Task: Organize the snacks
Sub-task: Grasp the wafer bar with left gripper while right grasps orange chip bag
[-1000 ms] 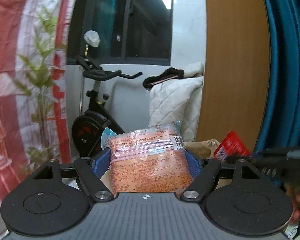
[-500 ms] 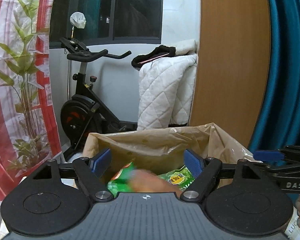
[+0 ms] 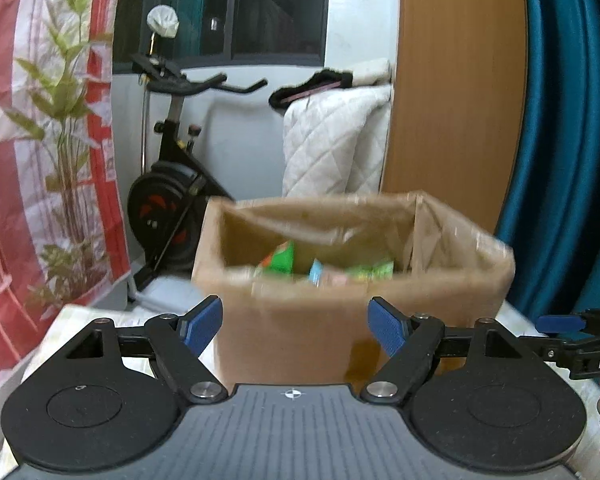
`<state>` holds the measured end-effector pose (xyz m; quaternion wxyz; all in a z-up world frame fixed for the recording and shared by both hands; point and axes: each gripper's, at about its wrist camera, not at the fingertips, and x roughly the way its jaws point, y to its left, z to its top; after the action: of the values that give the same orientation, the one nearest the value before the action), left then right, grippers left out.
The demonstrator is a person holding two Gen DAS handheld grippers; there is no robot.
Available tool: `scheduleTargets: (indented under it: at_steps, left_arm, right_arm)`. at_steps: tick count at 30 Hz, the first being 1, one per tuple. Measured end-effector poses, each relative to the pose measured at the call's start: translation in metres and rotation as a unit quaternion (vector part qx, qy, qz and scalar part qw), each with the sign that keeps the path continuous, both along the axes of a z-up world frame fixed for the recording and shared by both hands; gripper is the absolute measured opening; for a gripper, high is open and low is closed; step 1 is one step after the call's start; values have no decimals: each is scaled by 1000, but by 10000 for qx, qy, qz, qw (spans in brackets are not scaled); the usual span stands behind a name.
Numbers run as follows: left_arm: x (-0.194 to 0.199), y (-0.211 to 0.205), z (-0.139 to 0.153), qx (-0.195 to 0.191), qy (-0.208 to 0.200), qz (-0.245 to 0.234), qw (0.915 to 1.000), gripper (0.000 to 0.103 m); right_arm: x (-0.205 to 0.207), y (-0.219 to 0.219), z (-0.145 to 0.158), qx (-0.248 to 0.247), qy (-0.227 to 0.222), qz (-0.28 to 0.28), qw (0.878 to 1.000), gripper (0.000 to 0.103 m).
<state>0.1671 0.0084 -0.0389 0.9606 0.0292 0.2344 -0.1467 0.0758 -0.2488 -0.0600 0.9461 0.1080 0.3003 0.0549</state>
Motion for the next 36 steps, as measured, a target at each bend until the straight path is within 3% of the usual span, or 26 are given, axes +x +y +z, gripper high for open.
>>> scheduleTargets:
  at_steps: [11,15,22,25,27,30,36]
  left_arm:
    - [-14,3,-59,144,547,-135,9983,81]
    - [-13,5,-71,58,693,-182,9974,81]
    - [-10,1,-89,-41,903,-294,9955,81]
    - [-10,3,-96,-61,986,-353,9945,81]
    - [-10,3,-100,-62,1066,-443,9933,81]
    - [-9,1,-109,29,1163,-660,9910,81]
    - [-7,-25,-132,350,1308,-1266,9827,81]
  right_arm:
    - [-7,5,-88,618,1091,-555,9905,90]
    - [-15,0,-107,793,1330,-889,9839,101]
    - [-12,0,-120,1023,1528,-898,9788,103]
    - [-8,6,-126,1042,1581,-850,9782,98]
    - [-8,6,-126,1144,1486,-780,9791,86]
    - [-10,10,-119,853,1380,-645,9846,79]
    - [-23,11,-108,416,1449,-487,9874,77]
